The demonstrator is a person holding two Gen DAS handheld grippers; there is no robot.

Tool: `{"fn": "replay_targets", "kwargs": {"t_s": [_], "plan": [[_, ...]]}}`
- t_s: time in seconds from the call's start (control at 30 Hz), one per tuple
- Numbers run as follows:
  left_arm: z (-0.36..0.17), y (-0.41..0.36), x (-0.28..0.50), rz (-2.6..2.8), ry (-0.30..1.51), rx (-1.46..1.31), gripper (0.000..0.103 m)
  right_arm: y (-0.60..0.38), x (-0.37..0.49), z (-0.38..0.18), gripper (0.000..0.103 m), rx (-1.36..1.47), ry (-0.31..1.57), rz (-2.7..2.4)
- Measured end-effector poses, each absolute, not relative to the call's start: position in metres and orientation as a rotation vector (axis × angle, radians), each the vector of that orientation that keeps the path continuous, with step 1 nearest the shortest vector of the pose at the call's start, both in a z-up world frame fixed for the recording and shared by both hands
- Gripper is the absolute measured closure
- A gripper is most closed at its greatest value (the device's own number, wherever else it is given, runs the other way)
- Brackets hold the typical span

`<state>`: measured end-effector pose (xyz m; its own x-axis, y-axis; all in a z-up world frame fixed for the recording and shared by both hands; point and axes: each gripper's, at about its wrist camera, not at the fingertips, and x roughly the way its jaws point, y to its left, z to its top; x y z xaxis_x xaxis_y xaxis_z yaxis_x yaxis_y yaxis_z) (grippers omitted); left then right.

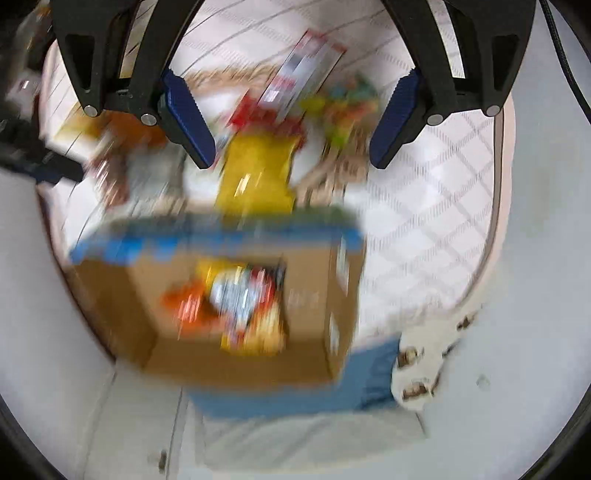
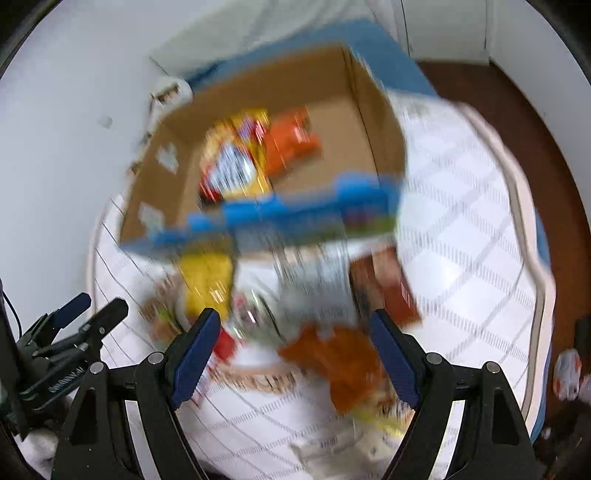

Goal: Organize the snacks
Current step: 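Grasp the red-white spicy strip pack with the left gripper while the right grasps an orange snack bag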

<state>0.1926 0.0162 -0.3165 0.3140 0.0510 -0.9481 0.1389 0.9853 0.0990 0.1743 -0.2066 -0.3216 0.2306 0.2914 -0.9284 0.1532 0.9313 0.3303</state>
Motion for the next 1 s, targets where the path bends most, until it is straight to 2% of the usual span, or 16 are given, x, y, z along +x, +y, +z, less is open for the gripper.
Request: {"fn": "replay_targets", "kwargs": {"t_s": [0.23, 0.43, 0.5, 0.57, 0.83, 1.0], "plan": [[-0.414, 0.030, 0.158, -0.077, 1.463, 0.350, 0.018, -0.180, 0.166, -0.381, 0.018, 0.122, 1.500, 0.151], [-0.466, 0.023, 0.152, -0.106, 1.575, 0.438, 0.018, -0.159, 0.171, -0.430, 0.020, -0.073, 1.623, 0.198], [-0.470, 0.022, 0.150, -0.104, 1.586, 0.414, 0.018, -0.158, 0.170, -0.440, 0.026, -0.092, 1.643, 0.195], [-0.475, 0.023, 0.144, -0.129, 1.642, 0.297, 0.025, -0.160, 0.166, -0.447, 0.030, -0.051, 1.668, 0.186], [-0.473, 0.034, 0.133, -0.165, 1.706, -0.014, 0.025, -0.171, 0.148, -0.448, 0.030, 0.203, 1.723, 0.214], [-0.481, 0.038, 0.144, -0.106, 1.671, 0.122, 0.025, -0.182, 0.162, -0.448, 0.030, 0.165, 1.670, 0.136]]}}
